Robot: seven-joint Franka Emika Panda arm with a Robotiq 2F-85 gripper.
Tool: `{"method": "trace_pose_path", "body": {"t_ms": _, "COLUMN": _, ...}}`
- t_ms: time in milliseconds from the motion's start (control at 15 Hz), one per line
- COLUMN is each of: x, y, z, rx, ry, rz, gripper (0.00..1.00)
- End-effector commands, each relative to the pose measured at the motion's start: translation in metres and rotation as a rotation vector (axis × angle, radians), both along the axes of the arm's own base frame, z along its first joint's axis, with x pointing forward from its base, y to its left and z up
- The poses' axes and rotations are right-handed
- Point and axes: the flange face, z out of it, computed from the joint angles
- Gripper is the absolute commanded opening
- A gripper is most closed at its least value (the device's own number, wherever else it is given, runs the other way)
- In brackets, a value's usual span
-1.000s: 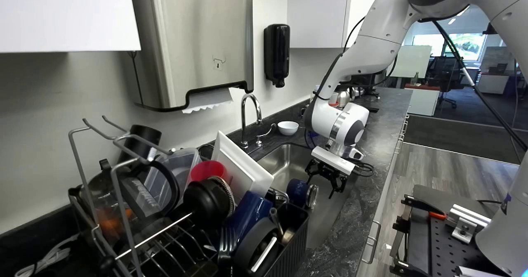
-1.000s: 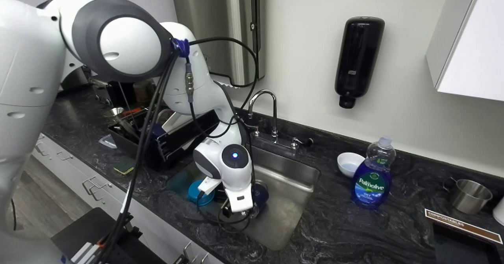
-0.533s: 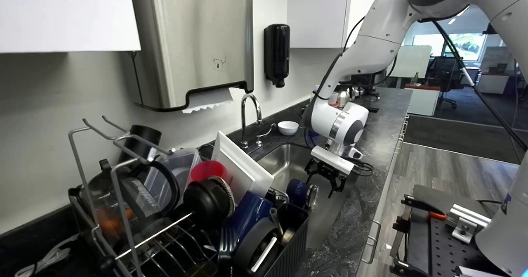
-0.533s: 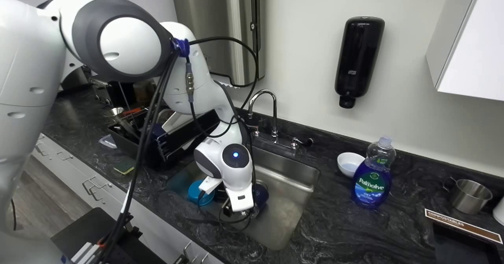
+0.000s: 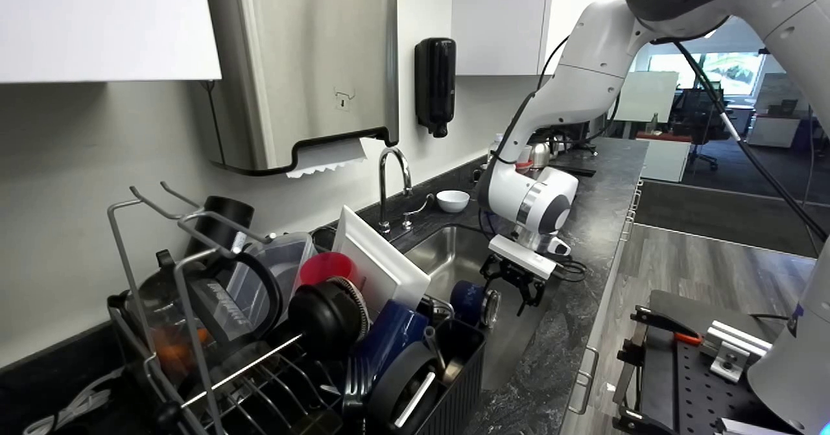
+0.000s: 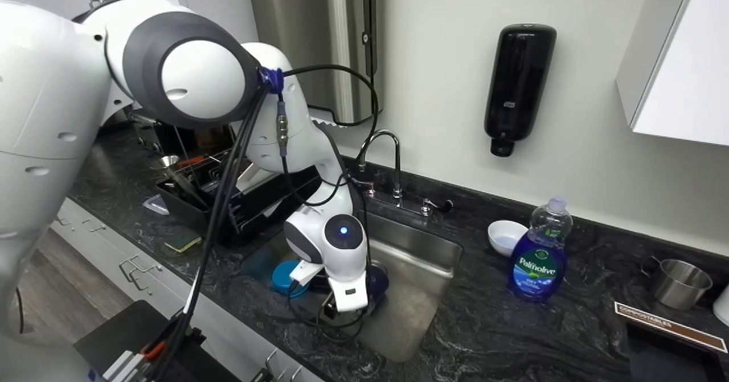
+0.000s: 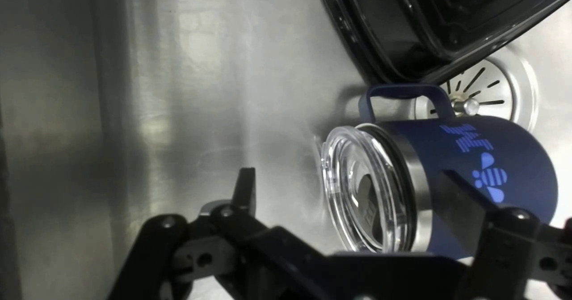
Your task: Take the lid off of the blue cup in the sink and place it on the edge outside of the sink
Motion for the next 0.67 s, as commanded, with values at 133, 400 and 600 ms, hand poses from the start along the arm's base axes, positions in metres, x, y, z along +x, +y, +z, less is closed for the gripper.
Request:
{"method": "trace_pose_path", "body": {"t_ms": 133, "x": 0.0058, "y": -0.0011, "z": -0.0028, "rx": -0.024, "ry": 0.002, "rz": -0.017, "gripper": 1.00}}
{"method": "trace_pose_path", "body": {"t_ms": 400, "x": 0.0091, "y": -0.0020, "z": -0.0011, "rx": -0.029, "ry": -0.007, "rz": -0.023, "gripper": 0.67}}
{"method": "trace_pose_path", "body": {"t_ms": 600, "x": 0.0139, "y": -0.0033, "z": 0.0026, "rx": -0.031, "ry": -0.020, "rz": -0.025, "gripper": 0.46}}
